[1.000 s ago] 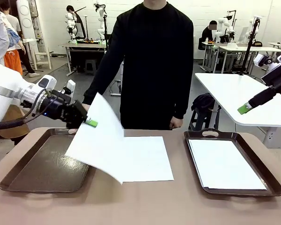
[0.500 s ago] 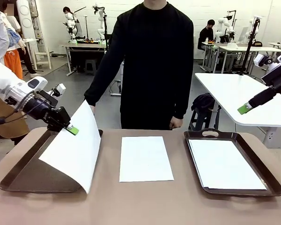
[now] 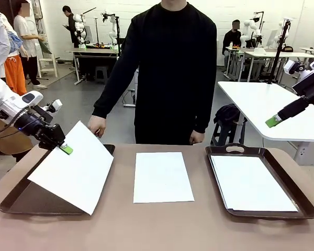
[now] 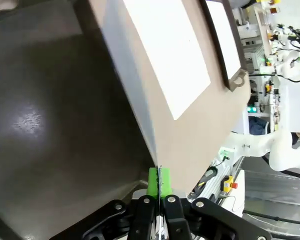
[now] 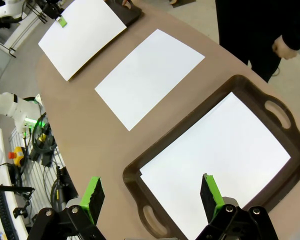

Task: Sort the A4 documents.
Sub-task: Place the A4 Paper in the designated Handle tray.

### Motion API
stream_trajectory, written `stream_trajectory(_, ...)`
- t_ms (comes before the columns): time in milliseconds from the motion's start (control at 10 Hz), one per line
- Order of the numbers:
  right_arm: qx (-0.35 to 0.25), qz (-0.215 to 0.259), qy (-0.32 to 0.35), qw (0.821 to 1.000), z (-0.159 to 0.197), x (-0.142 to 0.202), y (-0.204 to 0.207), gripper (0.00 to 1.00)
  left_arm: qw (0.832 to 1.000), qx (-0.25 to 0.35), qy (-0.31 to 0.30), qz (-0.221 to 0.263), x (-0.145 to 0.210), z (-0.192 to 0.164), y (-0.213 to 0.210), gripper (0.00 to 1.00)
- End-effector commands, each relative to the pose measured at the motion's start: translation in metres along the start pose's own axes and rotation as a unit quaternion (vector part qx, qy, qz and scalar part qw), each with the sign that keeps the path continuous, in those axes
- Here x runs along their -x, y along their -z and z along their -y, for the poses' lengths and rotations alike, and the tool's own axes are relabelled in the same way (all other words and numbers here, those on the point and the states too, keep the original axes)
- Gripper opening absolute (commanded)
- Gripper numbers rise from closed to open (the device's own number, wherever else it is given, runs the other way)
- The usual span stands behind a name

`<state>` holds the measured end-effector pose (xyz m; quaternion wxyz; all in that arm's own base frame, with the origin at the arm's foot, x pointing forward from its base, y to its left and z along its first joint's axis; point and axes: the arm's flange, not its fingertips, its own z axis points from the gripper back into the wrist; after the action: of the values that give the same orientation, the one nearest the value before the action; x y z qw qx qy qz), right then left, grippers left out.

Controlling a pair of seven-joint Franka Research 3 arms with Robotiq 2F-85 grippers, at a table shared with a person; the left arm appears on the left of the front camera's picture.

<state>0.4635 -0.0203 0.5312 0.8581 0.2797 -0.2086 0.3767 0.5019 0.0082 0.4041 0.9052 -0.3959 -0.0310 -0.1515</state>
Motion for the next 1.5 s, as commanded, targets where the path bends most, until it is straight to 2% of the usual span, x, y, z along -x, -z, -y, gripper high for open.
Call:
stream_trajectory(0, 0.002, 0.002, 0.0, 1.0, 0.0, -0.001, 0.001, 1.0, 1.0, -0.005, -0.015, -0.019, -0.012, -0.016, -0.017, 0.01)
stream_trajectory(200, 0.002, 0.002, 0.0, 1.0, 0.0, -0.001, 0.001, 1.0, 0.999, 0.019, -0.031, -0.04, -0.018, -0.036, -0.023, 0.01)
stream_trajectory(600, 0.002, 0.002, 0.0, 1.0, 0.0, -0.001, 0.001, 1.0, 0.997, 0.046, -0.048, -0.029, -0.021, -0.07, -0.009, 0.01)
stream_trajectory(1200, 0.002, 0.002, 0.0, 1.0, 0.0, -0.001, 0.001, 1.0, 0.997, 0.007, -0.076, 0.033, -0.017, -0.108, -0.009, 0.01)
stream_trajectory(1400, 0.002, 0.002, 0.0, 1.0, 0.0, -0.001, 0.001, 1.0, 0.996, -0.007, -0.08, 0.039, -0.018, -0.114, 0.0, 0.01)
